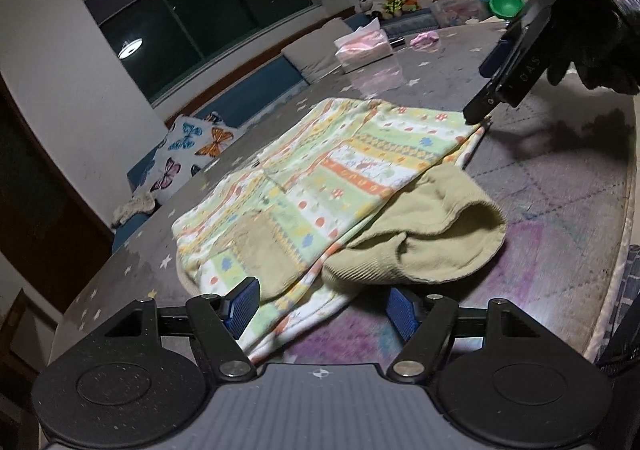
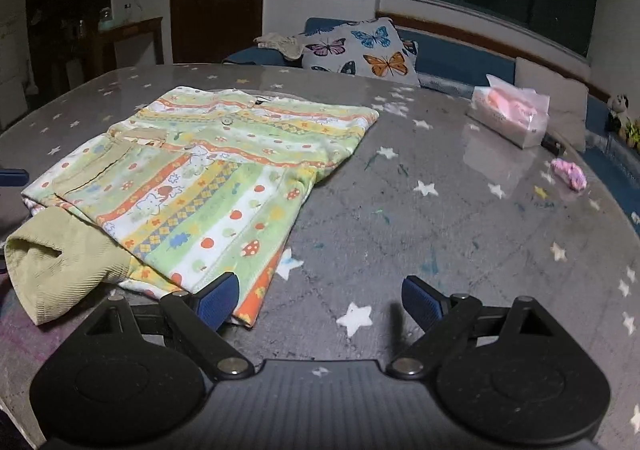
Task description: Fold clothes
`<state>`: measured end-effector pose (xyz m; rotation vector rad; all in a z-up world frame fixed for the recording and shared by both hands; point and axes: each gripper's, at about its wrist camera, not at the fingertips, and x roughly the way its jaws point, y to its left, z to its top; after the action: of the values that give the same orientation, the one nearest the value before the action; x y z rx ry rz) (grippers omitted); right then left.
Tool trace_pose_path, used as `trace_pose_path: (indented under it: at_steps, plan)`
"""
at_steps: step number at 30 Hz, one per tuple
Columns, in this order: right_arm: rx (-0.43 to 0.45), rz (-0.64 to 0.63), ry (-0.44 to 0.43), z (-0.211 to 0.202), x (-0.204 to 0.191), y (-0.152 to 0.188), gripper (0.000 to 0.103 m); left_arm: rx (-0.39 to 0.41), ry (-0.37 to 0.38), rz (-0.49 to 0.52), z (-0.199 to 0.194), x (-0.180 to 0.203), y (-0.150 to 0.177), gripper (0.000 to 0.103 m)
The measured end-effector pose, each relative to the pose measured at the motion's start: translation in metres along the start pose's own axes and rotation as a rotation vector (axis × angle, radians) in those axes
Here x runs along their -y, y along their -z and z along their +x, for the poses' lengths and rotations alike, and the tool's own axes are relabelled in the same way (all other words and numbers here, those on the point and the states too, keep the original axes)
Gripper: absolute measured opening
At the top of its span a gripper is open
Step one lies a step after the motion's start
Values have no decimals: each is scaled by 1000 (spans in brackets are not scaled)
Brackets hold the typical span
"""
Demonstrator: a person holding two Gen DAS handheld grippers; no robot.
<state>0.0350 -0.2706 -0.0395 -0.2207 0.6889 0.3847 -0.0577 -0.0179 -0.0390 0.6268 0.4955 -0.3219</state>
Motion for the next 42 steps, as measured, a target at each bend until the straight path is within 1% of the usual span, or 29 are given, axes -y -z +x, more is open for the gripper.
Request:
trace_pose_path:
  at_steps: [4, 5, 7, 8, 9, 12, 13, 15, 16, 18, 19, 20, 21, 23, 24, 25, 26, 27, 29, 31, 32, 33, 36, 39, 41, 42]
  plan:
    - [13, -86, -45, -11, -13, -4, 90, 55, 42, 48, 0, 7, -4, 70]
    - [13, -119, -64, -14, -18, -4, 90, 72, 53, 61, 1, 9, -4, 68]
    - [8, -175, -95, -17, -28, -5, 90, 87, 78, 76, 3, 11, -7, 58]
    - [8, -198, -109, -19, -32, -6, 90, 89, 94, 74, 4, 11, -9, 48]
    - [8, -227, -130, -20, -38, -6, 90, 91, 110, 63, 5, 8, -12, 36]
    - [9, -304, -188, -22, -55, -8, 90, 97, 145, 4, 10, -4, -21, 16]
    - [10, -326, -205, -22, -60, -9, 89, 97, 148, -23, 12, -9, -25, 14]
    - [13, -370, -227, -19, -71, -10, 84, 97, 154, -83, 16, -21, -33, 11]
    - [13, -388, -232, -17, -76, -11, 81, 98, 159, -118, 18, -28, -37, 11]
    - [21, -413, -244, -11, -85, -14, 71, 101, 164, -172, 22, -40, -43, 10]
    - [26, -422, -250, -8, -88, -15, 61, 101, 168, -194, 24, -45, -46, 10]
    - [30, -427, -257, -4, -91, -18, 54, 101, 171, -206, 27, -49, -48, 10]
    - [32, -426, -266, -2, -93, -20, 51, 100, 172, -215, 29, -51, -49, 10]
    - [36, -410, -287, 4, -96, -26, 39, 98, 174, -228, 34, -55, -50, 10]
    - [35, -397, -299, 8, -97, -30, 35, 95, 174, -230, 35, -56, -49, 11]
    - [29, -379, -310, 12, -98, -33, 25, 89, 175, -232, 35, -56, -48, 11]
    - [23, -362, -313, 14, -98, -37, 22, 84, 175, -234, 34, -57, -46, 12]
    - [17, -344, -316, 16, -97, -39, 22, 80, 174, -236, 32, -57, -43, 14]
    - [19, -312, -329, 16, -92, -44, 18, 80, 163, -228, 24, -58, -35, 15]
    - [26, -289, -334, 14, -89, -49, 16, 78, 148, -220, 15, -58, -26, 24]
    - [30, -277, -336, 13, -87, -51, 16, 73, 134, -215, 11, -59, -21, 34]
    - [33, -265, -339, 12, -86, -53, 16, 67, 124, -206, 7, -58, -16, 39]
    - [45, -235, -343, 10, -82, -59, 15, 42, 91, -165, -1, -54, -3, 47]
    - [61, -221, -341, 8, -80, -65, 15, 16, 35, -99, 3, -47, 7, 47]
    - [66, -218, -337, 8, -80, -66, 14, 2, 6, -78, 10, -46, 12, 47]
    - [67, -215, -334, 9, -80, -66, 14, -4, -8, -71, 15, -47, 13, 44]
